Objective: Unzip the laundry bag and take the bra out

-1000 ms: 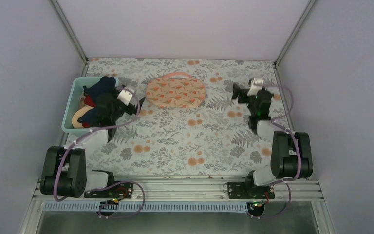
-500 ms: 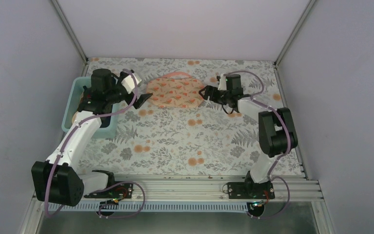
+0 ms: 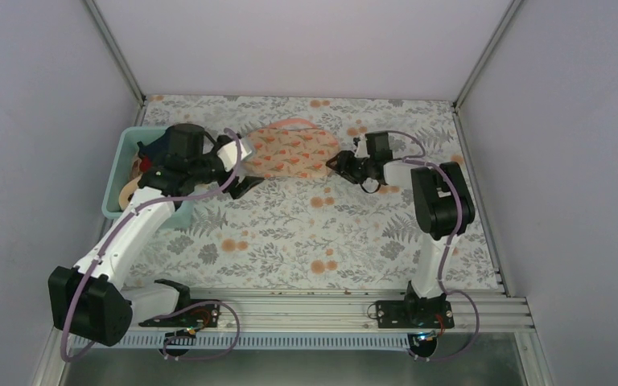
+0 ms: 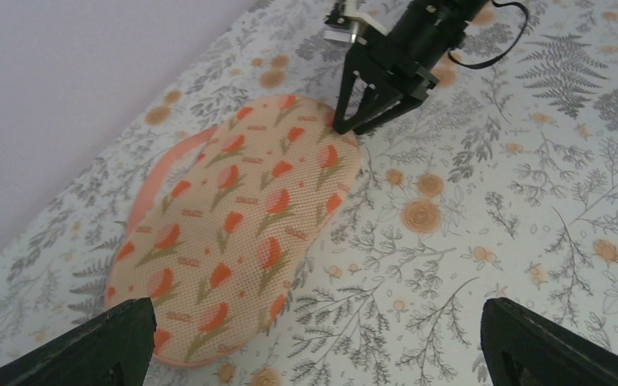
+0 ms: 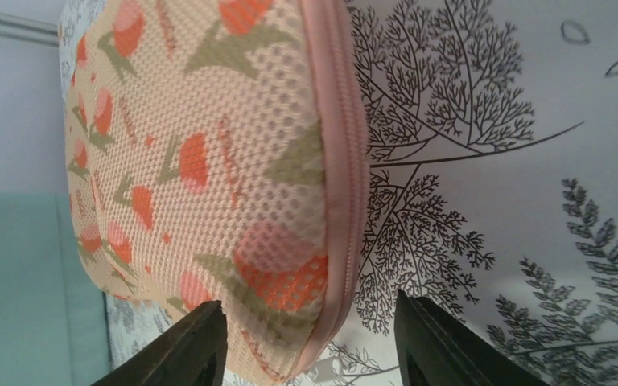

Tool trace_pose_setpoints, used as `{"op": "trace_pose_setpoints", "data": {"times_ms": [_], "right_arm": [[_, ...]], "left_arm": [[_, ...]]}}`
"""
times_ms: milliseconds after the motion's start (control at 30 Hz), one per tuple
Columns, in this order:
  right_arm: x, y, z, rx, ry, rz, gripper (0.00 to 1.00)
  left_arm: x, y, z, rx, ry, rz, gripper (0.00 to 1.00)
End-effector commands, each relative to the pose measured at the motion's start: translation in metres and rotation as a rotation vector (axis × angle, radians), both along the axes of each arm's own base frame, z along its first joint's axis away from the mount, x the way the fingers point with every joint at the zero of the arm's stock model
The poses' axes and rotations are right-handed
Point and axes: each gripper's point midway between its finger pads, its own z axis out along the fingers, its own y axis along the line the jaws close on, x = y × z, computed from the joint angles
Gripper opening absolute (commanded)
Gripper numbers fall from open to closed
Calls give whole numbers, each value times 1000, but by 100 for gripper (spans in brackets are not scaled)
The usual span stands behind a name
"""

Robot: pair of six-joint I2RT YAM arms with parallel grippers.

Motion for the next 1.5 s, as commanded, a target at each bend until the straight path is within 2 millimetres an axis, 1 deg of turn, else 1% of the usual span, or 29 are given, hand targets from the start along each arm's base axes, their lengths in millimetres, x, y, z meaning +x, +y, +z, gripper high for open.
{"op": "trace_pose_setpoints", "data": {"times_ms": [0,67,133,167,233,333,400,467,567,700,767,833,867,900,1000,1067,1133,1200,1233,1267,1300,1367,1400,1467], "right_arm": [[12,12,13,99,-11,8,49],[14,16,14,117,-7,18,37],[14,19,17,136,-12,35,21],[12,21,20,143,-16,41,15],[8,23,24,159,-15,52,5],[-6,30,34,191,-8,85,4],[-18,38,44,214,-8,116,4],[-33,46,53,229,-4,160,4],[-57,56,68,254,0,211,4],[-91,70,78,277,23,263,4],[-110,76,78,289,45,294,4],[-123,81,79,296,59,318,4],[-128,82,88,303,42,327,4],[-132,83,91,304,39,332,4],[-137,84,95,301,35,335,4],[-139,86,99,306,30,346,4],[-141,88,101,317,31,361,4],[-143,90,102,324,37,371,4],[-143,91,103,325,35,375,4],[-143,92,104,323,34,380,4],[-143,93,105,321,32,384,4],[-142,93,106,313,23,389,4],[-140,93,108,300,4,397,8],[-134,91,109,243,-38,408,21]], "left_arm": [[-13,-7,-11,29,21,-14,100],[-16,-9,-16,36,30,-20,100],[-18,-11,-21,42,37,-20,100],[-20,-13,-23,42,40,-24,100],[-24,-15,-28,44,50,-33,100],[-29,-21,-41,63,57,-57,100],[-28,-25,-50,96,43,-54,100],[-20,-27,-62,166,9,-24,100],[-12,-37,-78,293,-78,-16,100],[-12,-52,-103,429,-196,-55,100],[-7,-55,-108,462,-263,-32,99],[0,-53,-107,462,-316,6,98],[2,-53,-106,458,-335,22,96],[3,-52,-107,457,-344,30,93],[3,-50,-109,443,-341,50,73],[-2,-52,-112,425,-321,32,63],[-10,-57,-115,402,-288,-12,57],[-17,-61,-120,383,-255,-44,56],[-19,-62,-121,374,-246,-49,51],[-20,-63,-123,368,-238,-52,44],[-21,-63,-123,363,-233,-52,34],[-21,-64,-123,354,-222,-49,12],[-22,-65,-122,344,-208,-49,4],[-26,-67,-119,323,-173,-58,2]]}}
